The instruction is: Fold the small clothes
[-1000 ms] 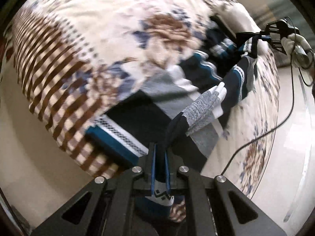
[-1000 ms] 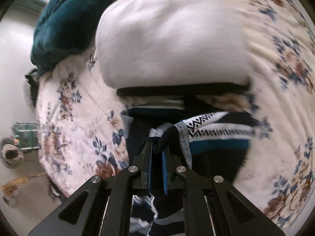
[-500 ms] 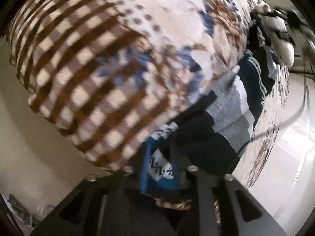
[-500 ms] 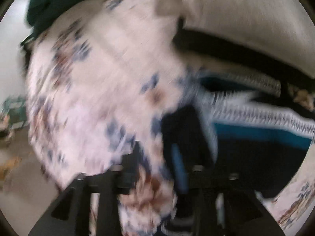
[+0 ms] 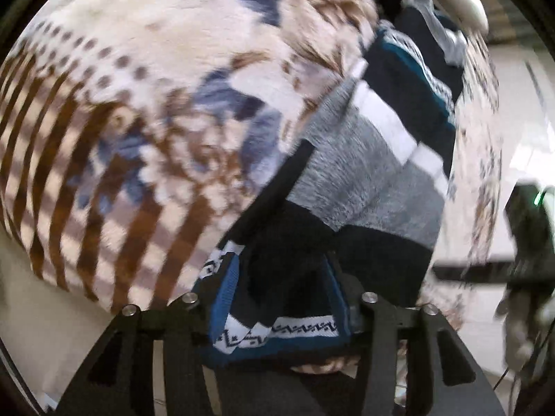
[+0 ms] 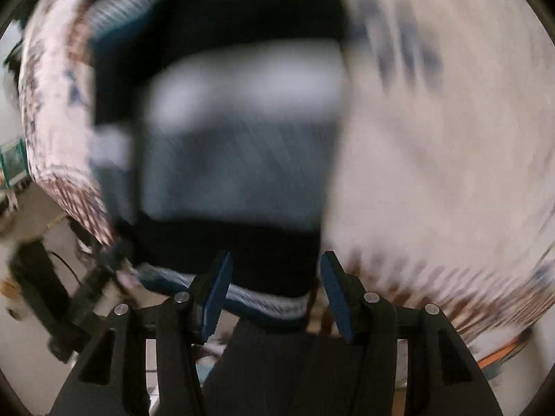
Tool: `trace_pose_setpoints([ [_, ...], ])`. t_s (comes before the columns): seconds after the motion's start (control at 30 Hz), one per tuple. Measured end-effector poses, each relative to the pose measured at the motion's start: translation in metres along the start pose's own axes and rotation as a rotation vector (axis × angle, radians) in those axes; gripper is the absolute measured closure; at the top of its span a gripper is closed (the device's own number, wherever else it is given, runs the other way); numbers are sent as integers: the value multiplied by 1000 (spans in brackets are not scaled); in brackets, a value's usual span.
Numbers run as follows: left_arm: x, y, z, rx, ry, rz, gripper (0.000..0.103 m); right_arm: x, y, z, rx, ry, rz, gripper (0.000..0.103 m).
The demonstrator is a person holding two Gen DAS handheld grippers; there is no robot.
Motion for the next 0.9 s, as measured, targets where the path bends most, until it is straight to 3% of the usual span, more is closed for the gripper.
trace_pose_setpoints([
  [0.03,3,-2,-1,15,26,-4,93,16,-12,4,22,37,-7,48],
  [0.07,5,-4,-3,18,42,-15,96,26,-19,6,38,56,-6,58],
  [0.13,1,-6,-9,4,32,1,96,40,-35,8,51,95,23,96],
  [0.23,-10,-11,-11,-10,27,-37,96,45,-52,14,37,53,74,97],
  [0.33,-35,-7,-8,-1,48,-73,94,36,-56,16,27,37,92,91],
  [0.4,-60,12,3,19,19,-53,89,5,-48,21,21,57,137,71],
  [0.43,-73,29,15,33,-9,-26,78,-17,-41,23,24,97,179,52],
  [0.47,-82,46,24,44,-44,6,64,-35,-33,25,34,127,212,42],
  [0.53,-97,95,50,65,-108,91,49,-77,-10,35,66,173,294,42],
  [0.63,-95,179,92,88,-200,174,49,-134,41,52,126,203,400,42],
  [0.73,-75,266,133,150,-222,231,49,-186,105,68,180,183,497,42],
  [0.83,-35,336,170,204,-222,208,49,-229,172,74,240,211,564,42],
  [0.9,-3,369,179,233,-160,163,49,-259,220,77,262,245,602,42],
])
Point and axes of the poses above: each gripper's, at about its wrist camera, not at the fingertips, and x roughly the way its jaws point, z to its right, y to its top, the point moved 10 cm from there along x, roughly the way its jaws point, and after that the axes turned 8 degrees about -y, right-handed, at the moved point
